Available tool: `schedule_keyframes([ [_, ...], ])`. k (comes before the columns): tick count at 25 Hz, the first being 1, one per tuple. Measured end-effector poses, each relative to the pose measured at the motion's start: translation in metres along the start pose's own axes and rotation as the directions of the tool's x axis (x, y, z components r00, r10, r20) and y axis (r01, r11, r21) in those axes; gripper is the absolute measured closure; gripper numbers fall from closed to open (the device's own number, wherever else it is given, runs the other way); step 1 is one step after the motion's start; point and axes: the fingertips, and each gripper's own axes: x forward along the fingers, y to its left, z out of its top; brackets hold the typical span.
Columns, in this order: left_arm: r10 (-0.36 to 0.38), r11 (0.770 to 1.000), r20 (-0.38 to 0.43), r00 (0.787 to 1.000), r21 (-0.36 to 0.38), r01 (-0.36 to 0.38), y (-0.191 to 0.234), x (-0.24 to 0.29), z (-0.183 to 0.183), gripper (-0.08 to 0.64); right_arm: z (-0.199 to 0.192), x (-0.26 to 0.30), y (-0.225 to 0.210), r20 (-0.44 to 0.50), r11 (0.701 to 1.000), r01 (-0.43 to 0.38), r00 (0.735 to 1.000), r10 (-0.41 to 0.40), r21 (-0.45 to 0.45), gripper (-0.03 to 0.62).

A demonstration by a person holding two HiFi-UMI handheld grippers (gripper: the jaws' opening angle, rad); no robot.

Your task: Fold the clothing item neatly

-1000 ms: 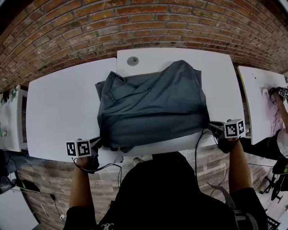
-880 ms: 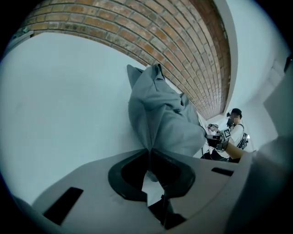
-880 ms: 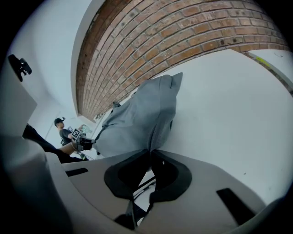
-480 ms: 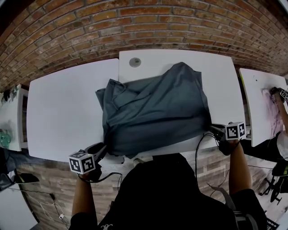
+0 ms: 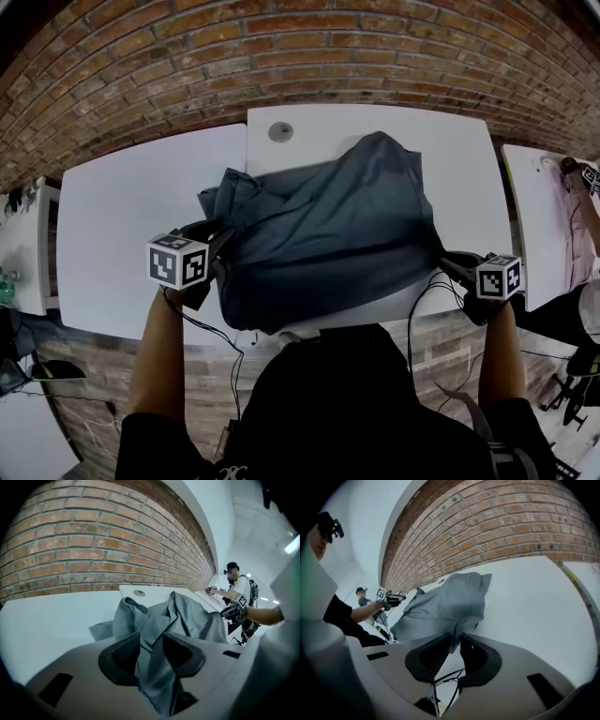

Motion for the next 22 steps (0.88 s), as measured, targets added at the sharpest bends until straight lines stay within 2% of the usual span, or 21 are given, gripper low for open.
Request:
schedule_keyframes([
  [3,0.015,1.000,-0.049,0.999,0.001,-0.015,0.005,0.026,0.009,0.430,0.034,-0.014,0.011,0.063,0.992,0.057,0.997,-0.050,-0.110,0.538],
  [7,0.058,0.998,-0.106,0.993,-0.005,-0.059,0.019,0.043,0.004,0.430,0.082,-0.033,0.023,0.193,0.981,0.106,0.978,-0.074,-0.161,0.538],
  [11,0.082,0.996,-0.181,0.980,-0.013,-0.086,0.026,0.057,-0.004,0.434,0.101,-0.024,0.054,0.203,0.970,0.041,0.979,0.009,-0.238,0.538],
  [12,0.082,0.996,-0.193,0.978,-0.022,-0.088,0.025,0.059,-0.004,0.470,0.100,-0.016,0.061,0.187,0.966,0.020,0.982,0.029,-0.259,0.538],
  [13,0.071,0.996,-0.196,0.978,-0.040,-0.081,0.023,0.060,-0.001,0.540,0.098,-0.008,0.067,0.169,0.961,0.002,0.985,0.046,-0.275,0.538],
  [17,-0.040,0.985,-0.137,0.990,-0.169,0.017,0.012,0.063,0.023,0.551,0.082,0.022,0.080,0.094,0.952,-0.062,0.991,0.094,-0.301,0.538],
  [22,-0.095,0.939,0.026,0.995,-0.330,0.098,0.019,0.066,0.076,0.552,0.080,0.040,0.089,0.060,0.946,-0.113,0.989,0.137,-0.302,0.538],
])
